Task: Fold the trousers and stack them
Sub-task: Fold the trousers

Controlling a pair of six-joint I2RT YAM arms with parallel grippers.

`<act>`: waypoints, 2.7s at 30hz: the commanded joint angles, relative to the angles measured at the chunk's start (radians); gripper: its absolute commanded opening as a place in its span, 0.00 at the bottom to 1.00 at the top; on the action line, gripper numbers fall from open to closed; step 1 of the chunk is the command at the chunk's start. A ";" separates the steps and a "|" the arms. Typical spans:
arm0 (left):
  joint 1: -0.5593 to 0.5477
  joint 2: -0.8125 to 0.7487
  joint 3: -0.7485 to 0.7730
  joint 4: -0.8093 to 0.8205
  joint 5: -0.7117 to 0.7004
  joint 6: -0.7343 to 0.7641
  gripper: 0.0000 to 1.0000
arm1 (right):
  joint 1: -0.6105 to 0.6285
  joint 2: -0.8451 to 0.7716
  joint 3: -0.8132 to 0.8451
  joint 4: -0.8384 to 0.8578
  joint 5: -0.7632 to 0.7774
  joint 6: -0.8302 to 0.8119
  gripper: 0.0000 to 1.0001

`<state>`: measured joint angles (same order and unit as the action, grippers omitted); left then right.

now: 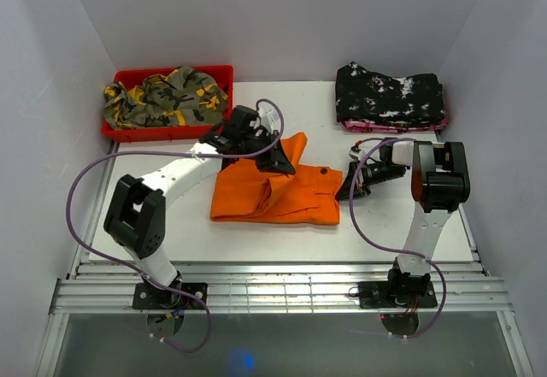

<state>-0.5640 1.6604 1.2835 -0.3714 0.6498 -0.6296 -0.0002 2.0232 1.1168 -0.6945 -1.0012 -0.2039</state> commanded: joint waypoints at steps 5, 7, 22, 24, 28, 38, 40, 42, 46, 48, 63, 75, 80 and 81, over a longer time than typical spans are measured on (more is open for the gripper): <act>-0.132 0.093 0.014 0.210 -0.101 -0.150 0.00 | -0.001 -0.004 -0.035 0.061 -0.053 0.043 0.08; -0.151 0.128 0.016 0.227 -0.105 -0.171 0.00 | -0.001 -0.006 -0.044 0.073 -0.056 0.052 0.08; -0.246 0.257 0.100 0.266 -0.164 -0.231 0.00 | -0.001 -0.004 -0.086 0.105 -0.060 0.063 0.08; -0.251 0.274 0.117 0.266 -0.168 -0.232 0.00 | -0.001 -0.007 -0.091 0.107 -0.062 0.063 0.08; -0.254 0.294 0.171 0.262 -0.177 -0.229 0.00 | -0.001 -0.012 -0.103 0.112 -0.065 0.063 0.08; -0.292 0.368 0.229 0.272 -0.199 -0.243 0.00 | 0.000 -0.020 -0.123 0.116 -0.082 0.066 0.08; -0.298 0.369 0.227 0.285 -0.210 -0.246 0.00 | 0.000 -0.020 -0.123 0.116 -0.082 0.066 0.08; -0.301 0.381 0.232 0.289 -0.208 -0.254 0.00 | -0.001 -0.020 -0.120 0.119 -0.085 0.067 0.08; -0.309 0.400 0.232 0.293 -0.222 -0.272 0.00 | 0.000 -0.018 -0.117 0.121 -0.094 0.078 0.08; -0.310 0.406 0.231 0.319 -0.226 -0.283 0.00 | 0.000 -0.020 -0.118 0.125 -0.096 0.080 0.08; -0.294 0.398 0.241 0.273 -0.248 -0.231 0.65 | -0.041 -0.057 -0.049 -0.022 0.030 -0.031 0.35; -0.042 0.129 0.203 0.088 0.011 0.132 0.96 | -0.157 -0.124 0.290 -0.511 0.030 -0.424 0.58; 0.174 0.081 0.166 -0.077 0.334 0.326 0.93 | -0.002 -0.162 0.414 -0.409 0.002 -0.342 0.63; 0.197 0.081 0.165 -0.111 0.364 0.364 0.90 | 0.075 -0.164 0.420 -0.366 0.019 -0.321 0.62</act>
<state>-0.4416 1.7798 1.4761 -0.3237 0.7807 -0.4488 -0.0628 1.9083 1.4864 -1.1042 -0.9478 -0.5541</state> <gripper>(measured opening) 0.925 0.627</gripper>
